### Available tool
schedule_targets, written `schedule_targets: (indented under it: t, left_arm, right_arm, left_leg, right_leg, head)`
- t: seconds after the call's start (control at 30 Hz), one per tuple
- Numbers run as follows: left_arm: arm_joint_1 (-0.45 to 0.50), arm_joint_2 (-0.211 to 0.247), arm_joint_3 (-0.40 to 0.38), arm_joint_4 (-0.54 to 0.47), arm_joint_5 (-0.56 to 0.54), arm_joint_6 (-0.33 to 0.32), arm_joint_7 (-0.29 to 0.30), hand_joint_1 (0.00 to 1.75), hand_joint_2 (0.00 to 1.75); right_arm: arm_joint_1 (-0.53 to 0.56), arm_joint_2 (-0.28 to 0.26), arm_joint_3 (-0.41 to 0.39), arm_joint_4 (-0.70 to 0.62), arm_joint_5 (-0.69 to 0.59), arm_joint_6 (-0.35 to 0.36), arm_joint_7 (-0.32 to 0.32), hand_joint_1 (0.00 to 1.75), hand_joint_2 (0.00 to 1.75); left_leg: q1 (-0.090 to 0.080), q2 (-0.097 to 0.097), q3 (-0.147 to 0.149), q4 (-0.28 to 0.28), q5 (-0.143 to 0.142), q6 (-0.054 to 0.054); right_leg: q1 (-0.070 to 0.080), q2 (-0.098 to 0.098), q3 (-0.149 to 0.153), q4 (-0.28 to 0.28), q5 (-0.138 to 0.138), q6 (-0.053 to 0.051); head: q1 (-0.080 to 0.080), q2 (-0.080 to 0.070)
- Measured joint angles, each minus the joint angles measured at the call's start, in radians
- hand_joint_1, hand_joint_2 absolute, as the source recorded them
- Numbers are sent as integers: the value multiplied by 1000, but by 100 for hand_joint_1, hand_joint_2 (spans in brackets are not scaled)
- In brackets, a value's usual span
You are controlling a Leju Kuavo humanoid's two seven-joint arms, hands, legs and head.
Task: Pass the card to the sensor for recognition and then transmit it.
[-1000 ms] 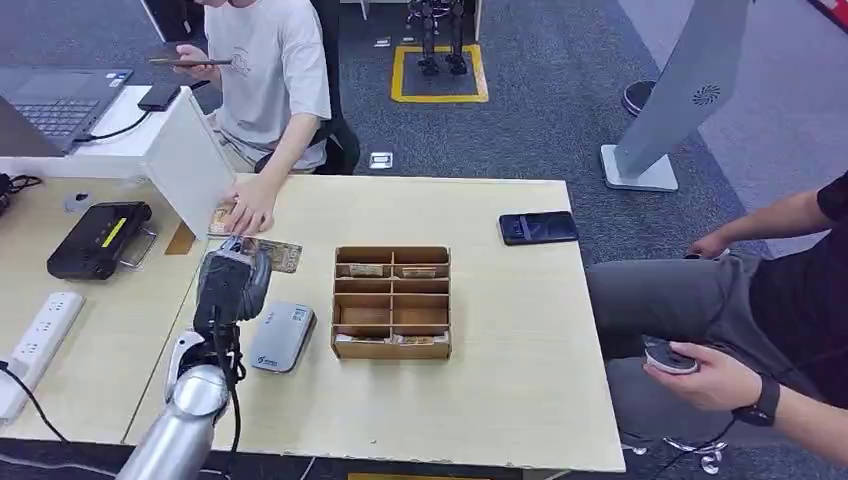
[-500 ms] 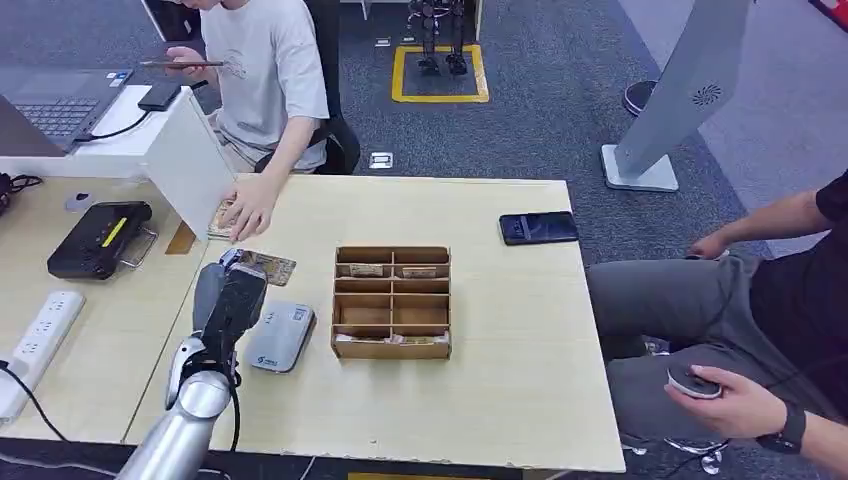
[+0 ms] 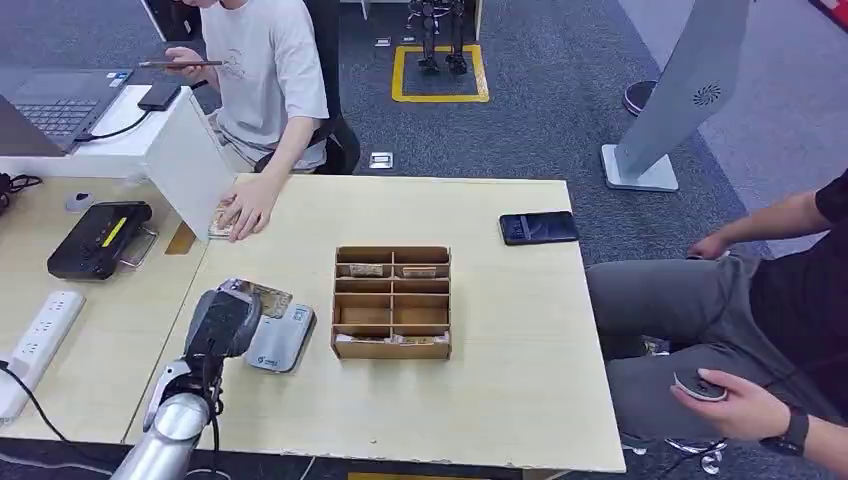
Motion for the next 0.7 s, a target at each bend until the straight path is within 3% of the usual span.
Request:
schedule_targets:
  t: [0.4, 0.7]
  left_arm:
    - [42, 3, 4, -18, -15, -14, 8, 175, 175]
    - [43, -29, 3, -18, -15, -12, 8, 175, 175]
  right_arm:
    - [13, 8, -3, -37, 5, 42, -5, 0, 175]
    - [19, 25, -3, -89, 10, 62, -7, 0, 175]
  left_leg:
    - [0, 0, 0, 0, 0, 0]
    - [0, 0, 0, 0, 0, 0]
  right_leg:
    - [0, 0, 0, 0, 0, 0]
    - [0, 0, 0, 0, 0, 0]
  head:
    - [0, 0]
    - [0, 0]
